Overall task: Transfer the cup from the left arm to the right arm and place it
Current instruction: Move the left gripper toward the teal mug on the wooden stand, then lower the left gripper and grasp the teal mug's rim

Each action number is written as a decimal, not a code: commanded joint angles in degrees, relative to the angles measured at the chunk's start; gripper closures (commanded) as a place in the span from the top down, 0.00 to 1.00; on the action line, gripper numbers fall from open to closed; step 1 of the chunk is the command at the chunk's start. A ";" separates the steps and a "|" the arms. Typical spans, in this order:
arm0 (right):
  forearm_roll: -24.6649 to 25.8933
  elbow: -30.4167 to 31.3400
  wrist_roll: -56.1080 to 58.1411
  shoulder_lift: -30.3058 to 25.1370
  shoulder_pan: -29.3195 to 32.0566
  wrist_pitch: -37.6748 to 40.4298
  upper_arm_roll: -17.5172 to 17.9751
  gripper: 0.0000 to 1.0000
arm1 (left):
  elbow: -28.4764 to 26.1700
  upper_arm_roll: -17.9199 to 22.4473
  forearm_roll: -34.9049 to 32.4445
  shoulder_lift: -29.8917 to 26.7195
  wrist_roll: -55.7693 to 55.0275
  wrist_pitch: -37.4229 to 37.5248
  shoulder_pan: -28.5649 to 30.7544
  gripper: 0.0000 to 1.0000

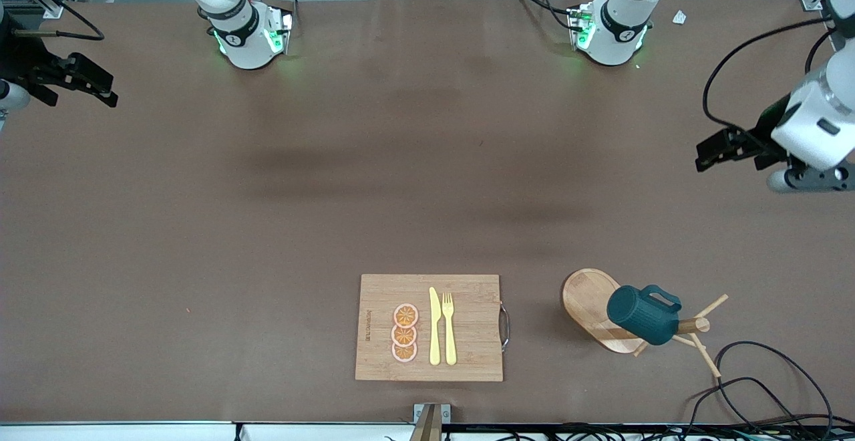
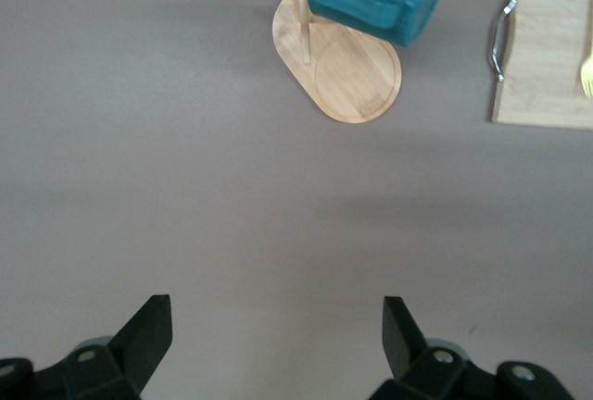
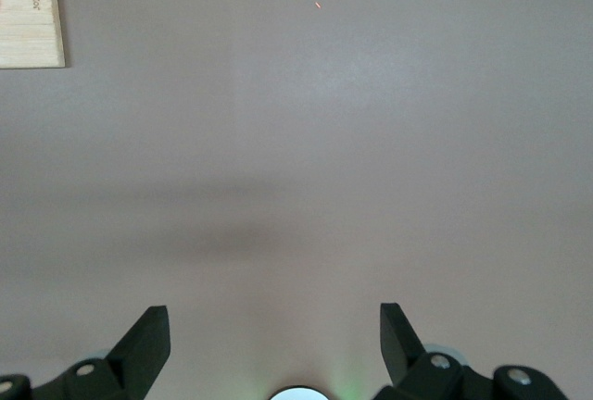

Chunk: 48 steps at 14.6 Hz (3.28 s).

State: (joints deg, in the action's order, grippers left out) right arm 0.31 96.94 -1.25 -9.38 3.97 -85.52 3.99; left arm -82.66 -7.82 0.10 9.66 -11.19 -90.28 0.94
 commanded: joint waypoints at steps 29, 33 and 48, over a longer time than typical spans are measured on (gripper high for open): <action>-0.23 -0.87 0.46 0.24 0.16 1.85 0.40 1.00 | -16.83 -0.53 32.68 9.93 -39.61 -50.42 3.90 1.00; -0.23 -0.87 0.46 0.24 0.16 1.85 0.40 1.00 | -13.68 -0.79 33.21 13.19 -37.50 -51.84 3.55 1.00; -0.23 -0.87 0.46 0.24 0.25 1.85 0.31 1.00 | -7.60 -2.29 37.08 21.98 -37.41 -56.93 1.79 1.00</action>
State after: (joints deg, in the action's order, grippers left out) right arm 0.31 96.89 -1.25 -9.38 3.97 -84.42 4.20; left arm -91.82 -9.70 35.85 29.91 -49.46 -145.32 3.22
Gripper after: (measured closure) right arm 0.000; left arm 0.000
